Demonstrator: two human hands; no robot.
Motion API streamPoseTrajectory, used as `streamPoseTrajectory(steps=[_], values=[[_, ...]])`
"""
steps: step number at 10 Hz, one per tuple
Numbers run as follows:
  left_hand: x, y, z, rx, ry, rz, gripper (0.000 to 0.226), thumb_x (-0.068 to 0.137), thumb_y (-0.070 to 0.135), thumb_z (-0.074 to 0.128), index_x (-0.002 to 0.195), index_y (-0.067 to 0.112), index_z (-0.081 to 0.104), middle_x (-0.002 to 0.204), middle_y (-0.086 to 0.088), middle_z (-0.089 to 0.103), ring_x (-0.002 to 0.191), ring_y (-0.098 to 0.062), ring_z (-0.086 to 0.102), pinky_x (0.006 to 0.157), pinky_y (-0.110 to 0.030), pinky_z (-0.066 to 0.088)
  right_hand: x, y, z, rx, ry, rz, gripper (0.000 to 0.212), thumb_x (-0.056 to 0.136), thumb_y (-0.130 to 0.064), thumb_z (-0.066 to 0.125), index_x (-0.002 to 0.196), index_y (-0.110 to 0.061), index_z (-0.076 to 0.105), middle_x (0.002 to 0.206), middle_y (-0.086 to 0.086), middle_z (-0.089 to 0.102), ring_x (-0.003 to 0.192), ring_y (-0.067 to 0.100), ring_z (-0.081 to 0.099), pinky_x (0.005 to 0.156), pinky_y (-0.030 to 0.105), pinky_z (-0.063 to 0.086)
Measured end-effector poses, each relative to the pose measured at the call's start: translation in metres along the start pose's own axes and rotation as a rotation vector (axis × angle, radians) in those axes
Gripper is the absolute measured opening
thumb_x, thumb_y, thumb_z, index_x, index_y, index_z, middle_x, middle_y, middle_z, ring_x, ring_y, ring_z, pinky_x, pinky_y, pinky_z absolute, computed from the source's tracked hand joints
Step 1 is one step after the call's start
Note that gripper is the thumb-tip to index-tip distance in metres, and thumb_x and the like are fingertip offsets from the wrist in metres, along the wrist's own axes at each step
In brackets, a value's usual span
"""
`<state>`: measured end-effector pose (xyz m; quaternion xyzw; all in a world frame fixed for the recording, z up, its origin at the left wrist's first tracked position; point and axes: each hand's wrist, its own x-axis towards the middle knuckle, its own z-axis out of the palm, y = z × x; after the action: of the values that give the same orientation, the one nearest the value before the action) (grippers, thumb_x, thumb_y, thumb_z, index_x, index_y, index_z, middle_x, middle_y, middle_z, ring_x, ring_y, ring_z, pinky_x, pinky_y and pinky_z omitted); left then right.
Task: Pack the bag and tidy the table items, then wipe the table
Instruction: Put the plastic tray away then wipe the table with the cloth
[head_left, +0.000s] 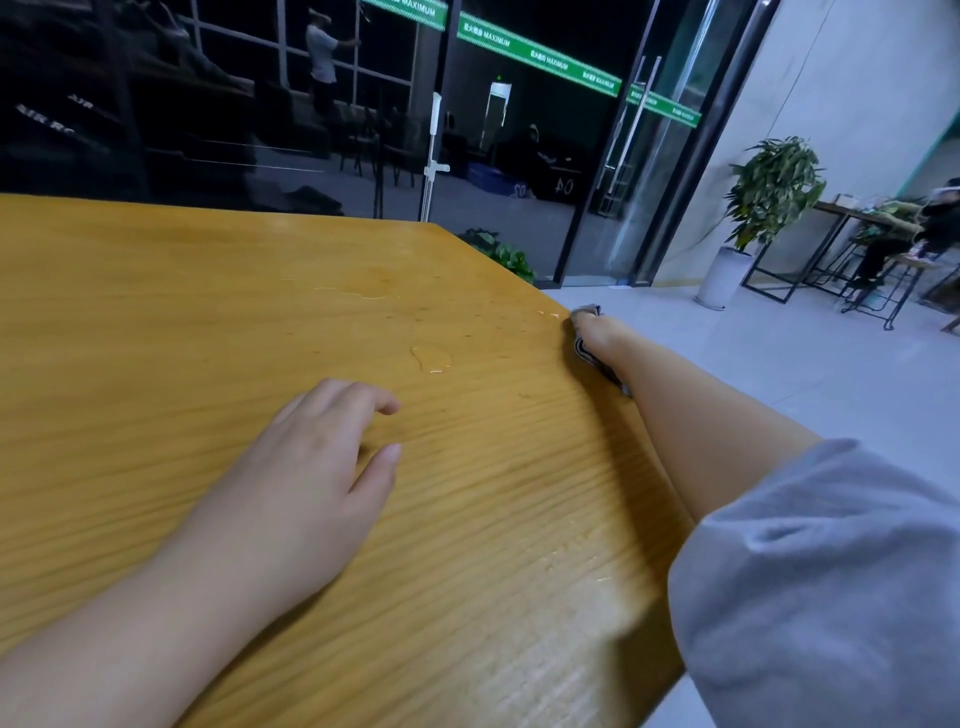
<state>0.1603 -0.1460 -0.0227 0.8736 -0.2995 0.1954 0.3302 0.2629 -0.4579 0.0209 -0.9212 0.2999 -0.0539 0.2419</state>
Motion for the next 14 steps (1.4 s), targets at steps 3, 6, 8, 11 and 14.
streamPoseTrajectory(steps=[3,6,8,11,14], values=[[0.001,0.001,-0.001,-0.009,-0.002,-0.017,0.032,0.088,0.038,0.043,0.119,0.033,0.045,0.113,0.021,0.04,0.105,0.001,0.039,0.083,-0.013,0.024,0.032,-0.017,0.014,0.075,-0.026,-0.027,0.039,0.101,-0.031,0.025,0.064,-0.022,0.029,0.069,-0.002,0.032,0.077,0.022,0.038,0.076,0.028,0.028],[0.0,0.001,-0.001,-0.022,-0.014,-0.019,0.032,0.09,0.041,0.041,0.121,0.036,0.041,0.114,0.027,0.035,0.107,0.007,0.033,0.085,-0.011,0.023,0.027,-0.011,0.016,0.0,-0.114,-0.131,0.06,0.099,-0.049,0.021,0.106,-0.004,0.06,0.11,0.02,0.058,0.111,0.035,0.05,0.094,0.039,0.033],[0.001,0.0,-0.001,-0.013,-0.014,-0.003,0.033,0.09,0.039,0.042,0.122,0.034,0.043,0.114,0.025,0.036,0.109,0.004,0.034,0.085,-0.012,0.022,0.022,-0.005,0.013,-0.066,-0.159,-0.221,0.051,0.099,-0.052,0.023,0.123,-0.014,0.047,0.117,0.009,0.049,0.121,0.026,0.043,0.09,0.032,0.028],[0.001,0.002,-0.002,-0.002,-0.016,0.0,0.032,0.091,0.036,0.045,0.123,0.033,0.042,0.116,0.022,0.036,0.116,-0.001,0.037,0.09,-0.013,0.024,-0.012,0.006,0.014,-0.165,-0.189,-0.31,0.052,0.096,-0.059,0.022,0.138,-0.035,0.039,0.139,0.003,0.045,0.132,0.026,0.037,0.097,0.033,0.027],[-0.002,0.007,-0.006,0.02,-0.029,0.012,0.031,0.092,0.036,0.045,0.123,0.033,0.042,0.119,0.021,0.037,0.119,-0.005,0.037,0.096,-0.018,0.028,-0.076,0.01,0.012,-0.131,-0.278,-0.501,0.05,0.098,-0.052,0.028,0.146,-0.04,0.024,0.157,-0.009,0.016,0.145,0.012,0.013,0.114,0.033,0.013]])
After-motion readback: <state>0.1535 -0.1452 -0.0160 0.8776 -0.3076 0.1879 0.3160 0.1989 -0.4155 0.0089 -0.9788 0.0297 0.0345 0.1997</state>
